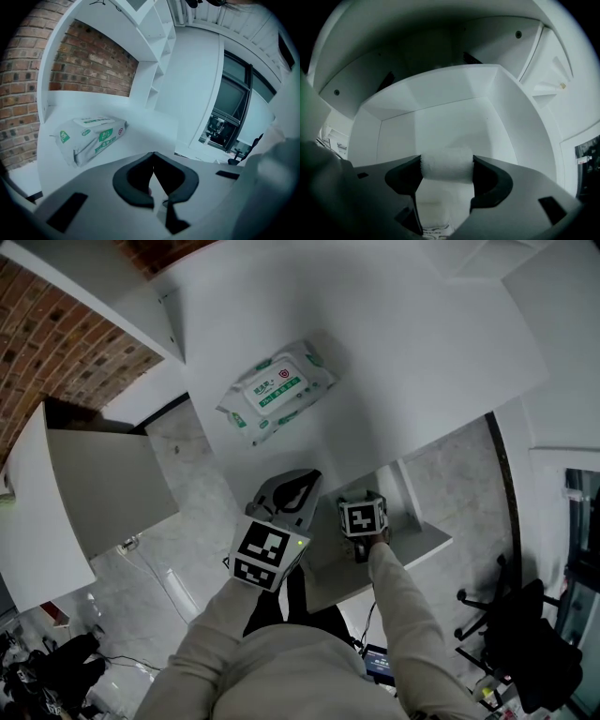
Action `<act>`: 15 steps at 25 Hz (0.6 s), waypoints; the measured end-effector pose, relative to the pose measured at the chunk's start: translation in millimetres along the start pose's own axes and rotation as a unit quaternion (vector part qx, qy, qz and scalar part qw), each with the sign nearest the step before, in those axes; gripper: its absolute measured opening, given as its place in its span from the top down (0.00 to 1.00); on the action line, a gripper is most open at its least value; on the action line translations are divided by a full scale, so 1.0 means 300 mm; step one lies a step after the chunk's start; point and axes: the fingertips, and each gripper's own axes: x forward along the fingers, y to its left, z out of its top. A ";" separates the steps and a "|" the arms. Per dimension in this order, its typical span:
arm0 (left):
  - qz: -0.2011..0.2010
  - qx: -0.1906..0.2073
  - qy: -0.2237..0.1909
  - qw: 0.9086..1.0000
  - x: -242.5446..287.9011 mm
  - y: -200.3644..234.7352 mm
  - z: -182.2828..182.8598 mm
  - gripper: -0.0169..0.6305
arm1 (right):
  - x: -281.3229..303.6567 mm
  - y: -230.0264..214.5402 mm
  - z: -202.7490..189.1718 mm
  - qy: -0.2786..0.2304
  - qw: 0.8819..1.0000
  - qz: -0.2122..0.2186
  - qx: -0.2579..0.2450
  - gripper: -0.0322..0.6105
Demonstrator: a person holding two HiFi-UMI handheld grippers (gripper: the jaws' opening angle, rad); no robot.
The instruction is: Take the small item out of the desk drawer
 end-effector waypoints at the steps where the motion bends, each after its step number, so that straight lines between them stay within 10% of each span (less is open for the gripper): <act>1: -0.001 0.001 -0.001 1.000 -0.002 -0.002 0.002 0.95 | -0.013 0.004 0.010 -0.009 1.000 0.001 0.003 0.45; 15: -0.018 0.012 -0.014 1.000 -0.028 -0.056 0.031 0.95 | -0.195 0.047 0.072 -0.095 0.994 0.001 0.050 0.45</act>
